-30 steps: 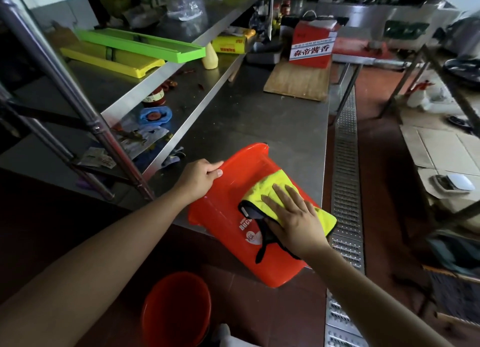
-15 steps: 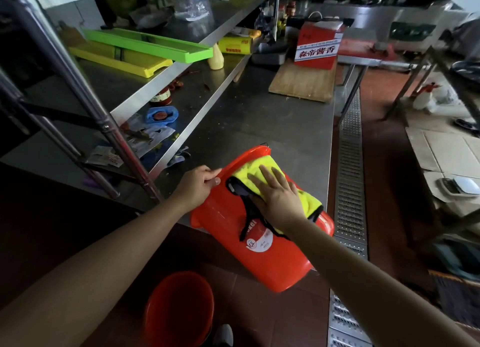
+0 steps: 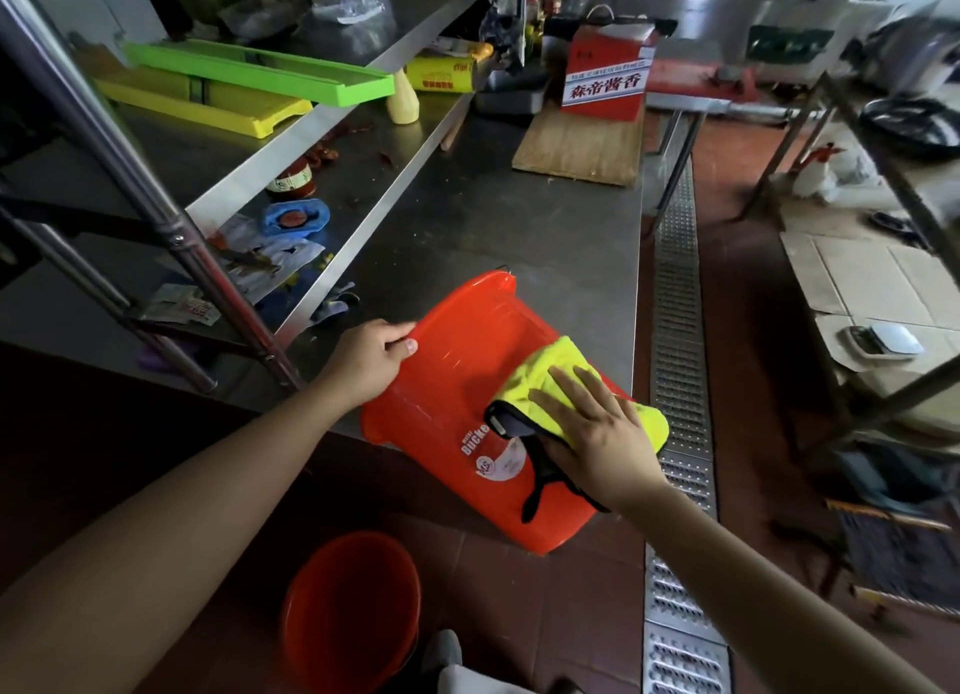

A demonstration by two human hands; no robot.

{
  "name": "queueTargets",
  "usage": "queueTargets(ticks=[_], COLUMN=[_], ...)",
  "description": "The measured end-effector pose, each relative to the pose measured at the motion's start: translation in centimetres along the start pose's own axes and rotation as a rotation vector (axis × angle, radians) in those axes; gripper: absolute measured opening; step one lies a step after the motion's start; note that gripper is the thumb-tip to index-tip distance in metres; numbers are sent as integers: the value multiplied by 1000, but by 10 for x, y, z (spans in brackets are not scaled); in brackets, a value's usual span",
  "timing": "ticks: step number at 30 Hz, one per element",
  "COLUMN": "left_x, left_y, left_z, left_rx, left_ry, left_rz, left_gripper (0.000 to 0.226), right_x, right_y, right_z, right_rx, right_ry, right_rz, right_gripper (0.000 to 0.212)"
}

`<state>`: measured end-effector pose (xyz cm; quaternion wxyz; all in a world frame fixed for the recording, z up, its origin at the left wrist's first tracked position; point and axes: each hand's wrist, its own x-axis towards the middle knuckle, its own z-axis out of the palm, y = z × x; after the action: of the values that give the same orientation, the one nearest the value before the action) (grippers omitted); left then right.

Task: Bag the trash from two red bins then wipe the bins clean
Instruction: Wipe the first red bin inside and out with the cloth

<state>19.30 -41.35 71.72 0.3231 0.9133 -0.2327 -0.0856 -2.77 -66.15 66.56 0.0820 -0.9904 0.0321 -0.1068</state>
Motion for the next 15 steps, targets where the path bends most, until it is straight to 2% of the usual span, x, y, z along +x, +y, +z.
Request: queueTargets(ticks=[2,4,6,7,10,13,15], left_x=[7,17,30,37,55,71,76], left_y=[7,26,49,61,91,100,98], left_z=[-12,-26,-32,-29,-6,20,31], left_rx=[62,37,64,73,66,183,205], left_ry=[-175,-425,-548,-526,-325,-150,-77], left_rz=[-73,-183,-193,-163,-85,-91,-131], left_gripper=[34,31,35,33,25,41,42], right_x=[-9,-12,-15,-18,-28,-36,-38], right_y=[-1,-7,-14,-18,-31,-43,-48], right_z=[0,-1,0,1,4,6,5], right_rx=[-20,-23,-22,-28,-68,-107,-94], right_ry=[-20,-40,-29,-16,28,61,100], right_rz=[6,13,9,3,-33,-69,-67], right_gripper=[55,57,58,59,61,61,57])
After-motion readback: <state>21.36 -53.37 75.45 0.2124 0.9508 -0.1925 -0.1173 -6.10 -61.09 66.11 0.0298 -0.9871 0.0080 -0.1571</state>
